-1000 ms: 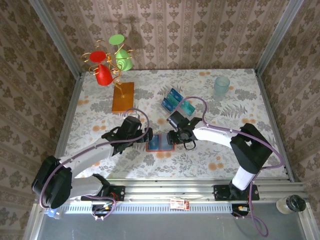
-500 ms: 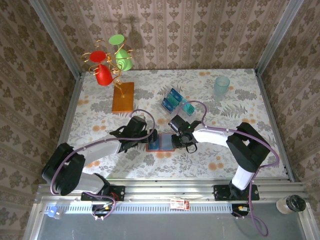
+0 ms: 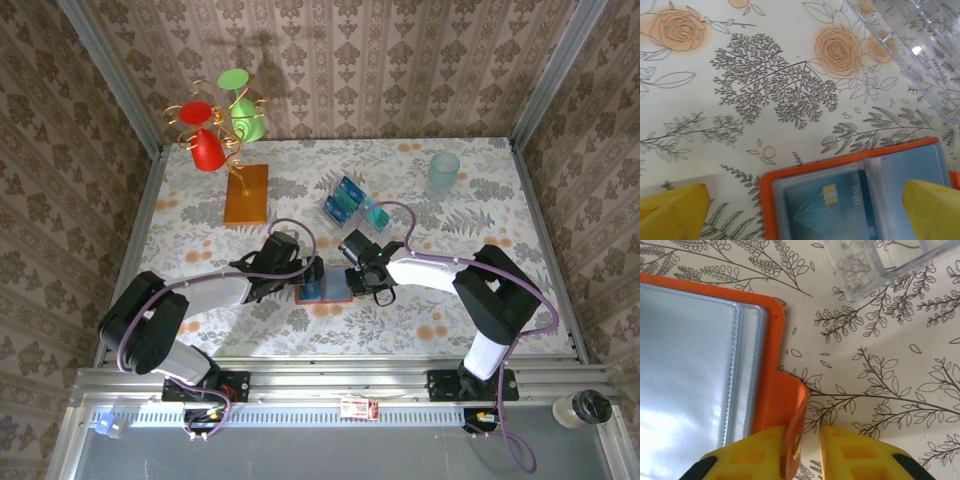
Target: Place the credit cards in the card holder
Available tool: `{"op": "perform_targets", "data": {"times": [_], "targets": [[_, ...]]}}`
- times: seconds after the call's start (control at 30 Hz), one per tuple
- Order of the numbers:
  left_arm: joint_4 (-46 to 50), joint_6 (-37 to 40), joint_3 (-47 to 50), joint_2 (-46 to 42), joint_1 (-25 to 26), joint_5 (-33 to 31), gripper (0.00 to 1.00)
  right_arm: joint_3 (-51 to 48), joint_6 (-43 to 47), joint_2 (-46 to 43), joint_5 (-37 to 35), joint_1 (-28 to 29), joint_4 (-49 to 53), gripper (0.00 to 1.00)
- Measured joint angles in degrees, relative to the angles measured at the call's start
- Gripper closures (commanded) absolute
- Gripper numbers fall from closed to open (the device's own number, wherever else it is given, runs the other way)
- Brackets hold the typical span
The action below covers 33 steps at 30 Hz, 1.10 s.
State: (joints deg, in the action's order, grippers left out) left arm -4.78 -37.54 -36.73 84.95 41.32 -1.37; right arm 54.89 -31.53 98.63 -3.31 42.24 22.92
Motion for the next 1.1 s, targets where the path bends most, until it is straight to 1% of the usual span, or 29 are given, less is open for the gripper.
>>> {"op": "perform_targets", "data": {"times": [0.33, 0.6, 0.93, 1.1], "targets": [[-4.55, -2.36, 0.79, 1.49, 1.84, 1.2, 0.0, -0.76, -0.35, -0.31, 0.09, -0.11, -1.11, 0.83], [-5.35, -4.15, 1.95, 2.1, 3.28, 0.92, 0.0, -1.11, -0.37, -0.44, 0.33, -0.11, -1.95, 0.85], [-6.16, -4.74, 1.95, 2.4, 3.34, 0.81, 0.0, -1.29, -1.05, -0.42, 0.66, -0.11, -2.34, 0.86], [-9.09, -5.46, 2.32, 2.32, 3.41, 2.23, 0.0, -1.38, -1.64, -0.42, 0.74, -0.26, -2.62, 0.86]]}}
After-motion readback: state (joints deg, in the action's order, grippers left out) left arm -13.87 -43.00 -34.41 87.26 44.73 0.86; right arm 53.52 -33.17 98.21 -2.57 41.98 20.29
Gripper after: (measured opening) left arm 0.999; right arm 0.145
